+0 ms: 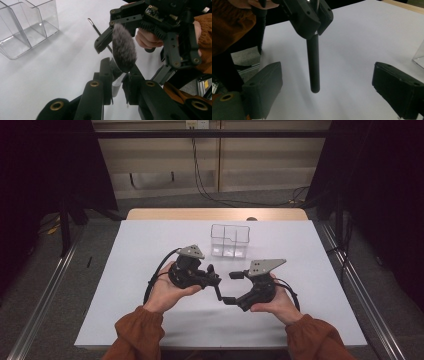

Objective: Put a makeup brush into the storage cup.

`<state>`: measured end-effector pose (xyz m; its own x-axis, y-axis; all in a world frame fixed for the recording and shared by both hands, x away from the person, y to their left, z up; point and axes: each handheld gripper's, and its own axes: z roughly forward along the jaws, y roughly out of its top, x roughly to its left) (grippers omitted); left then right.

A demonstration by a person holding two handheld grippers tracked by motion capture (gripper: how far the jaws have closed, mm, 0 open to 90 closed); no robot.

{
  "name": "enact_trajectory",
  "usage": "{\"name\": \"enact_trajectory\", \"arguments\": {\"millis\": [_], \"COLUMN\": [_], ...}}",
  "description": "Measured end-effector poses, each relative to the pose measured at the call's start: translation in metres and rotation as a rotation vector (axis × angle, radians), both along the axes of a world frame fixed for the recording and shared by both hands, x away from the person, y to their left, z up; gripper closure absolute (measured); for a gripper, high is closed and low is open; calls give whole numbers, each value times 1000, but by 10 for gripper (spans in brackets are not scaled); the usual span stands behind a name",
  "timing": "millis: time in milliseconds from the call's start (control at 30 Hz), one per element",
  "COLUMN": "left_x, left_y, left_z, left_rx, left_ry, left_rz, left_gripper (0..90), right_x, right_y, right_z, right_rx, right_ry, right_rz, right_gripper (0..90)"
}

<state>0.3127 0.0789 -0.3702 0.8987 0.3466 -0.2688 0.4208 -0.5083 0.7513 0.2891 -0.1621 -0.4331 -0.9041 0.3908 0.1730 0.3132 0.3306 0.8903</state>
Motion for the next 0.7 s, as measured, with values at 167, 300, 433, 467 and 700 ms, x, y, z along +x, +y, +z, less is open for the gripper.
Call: {"name": "enact_trajectory", "arguments": {"millis": [167, 300, 433, 467, 700], "left_x": [0, 0, 0, 0, 0], "left_y": [-2, -4, -5, -5, -6], "left_z": [-3, -4, -6, -6, -7], "left_rx": [-1, 3, 0, 0, 2], "left_ry": [16, 17, 22, 23, 24], "left_rz": [-1, -4, -3, -3, -8], "left_gripper": [792, 792, 792, 792, 793], "right_x": [1, 1, 0, 0, -1], "right_y": [9, 12, 12, 12, 14], "right_z": [-3, -4, -7, -8, -8], "right_rx": [7, 15, 13, 11, 20], "right_ry": [-17, -7, 7, 6, 2], "right_rz": [14, 22, 44, 47, 47], "right_gripper": [231, 315, 468, 492, 659]}}
